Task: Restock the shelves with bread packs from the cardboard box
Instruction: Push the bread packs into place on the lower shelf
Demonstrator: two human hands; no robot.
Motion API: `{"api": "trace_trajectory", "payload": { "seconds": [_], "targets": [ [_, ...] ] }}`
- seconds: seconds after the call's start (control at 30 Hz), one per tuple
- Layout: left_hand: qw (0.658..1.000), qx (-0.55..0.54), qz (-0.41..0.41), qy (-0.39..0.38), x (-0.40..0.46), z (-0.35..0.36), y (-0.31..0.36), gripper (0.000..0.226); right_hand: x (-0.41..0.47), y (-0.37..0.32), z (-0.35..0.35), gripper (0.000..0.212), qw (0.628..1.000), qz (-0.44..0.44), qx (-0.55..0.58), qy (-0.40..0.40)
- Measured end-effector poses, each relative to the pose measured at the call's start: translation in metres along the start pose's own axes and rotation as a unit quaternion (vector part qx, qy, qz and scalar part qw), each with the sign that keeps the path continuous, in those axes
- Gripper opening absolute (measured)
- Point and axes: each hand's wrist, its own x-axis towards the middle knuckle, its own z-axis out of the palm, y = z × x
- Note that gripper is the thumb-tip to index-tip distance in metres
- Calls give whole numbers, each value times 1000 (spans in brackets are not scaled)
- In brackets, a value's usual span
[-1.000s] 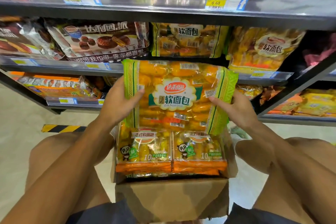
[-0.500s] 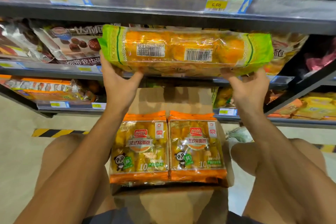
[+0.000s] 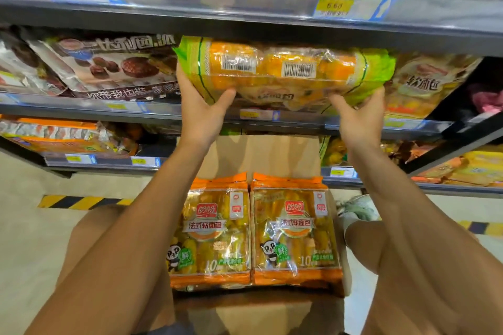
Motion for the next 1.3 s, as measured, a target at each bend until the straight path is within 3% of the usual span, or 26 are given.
{"api": "trace_trajectory", "payload": {
  "seconds": [0.1, 0.23, 0.33, 0.43, 0.57, 0.7, 0.83, 0.9, 0.97, 1.13, 1.3],
  "targets": [
    [999, -10, 19, 33, 7, 1, 5, 88, 1, -4, 0, 89, 1000, 3, 15, -3],
    [996, 18, 37, 82, 21, 2, 10, 43, 9, -11, 5, 87, 999, 1, -31, 16],
    [995, 11, 36, 94, 31, 11, 22, 33, 23, -23, 12, 82, 998, 1, -65, 9],
    [998, 30, 25, 54, 31, 17, 17, 33, 33, -22, 13, 76, 995, 8, -102, -14],
    [989, 146, 30, -19, 35, 15, 9, 30, 32, -4, 17, 81, 985, -19, -168, -16],
    [950, 307, 16, -47, 40, 17, 16, 33, 31, -4, 21, 53, 962, -72, -261, -28],
    [912, 404, 35, -64, 42, 13, 11, 35, 30, 7, 26, 38, 886, -194, -417, -61],
    [913, 401, 60, -53, 41, 11, 11, 37, 29, 15, 24, 42, 843, -245, -471, -84],
    [914, 392, 92, -45, 36, 10, 12, 40, 26, 18, 21, 50, 826, -266, -487, -99],
    [875, 433, 210, -62, 29, 6, 14, 34, 29, 11, 11, 57, 828, -241, -490, -124],
    [854, 474, 184, -115, 36, 12, 8, 44, 31, 0, 18, 51, 843, -200, -485, -122]
  ]
}}
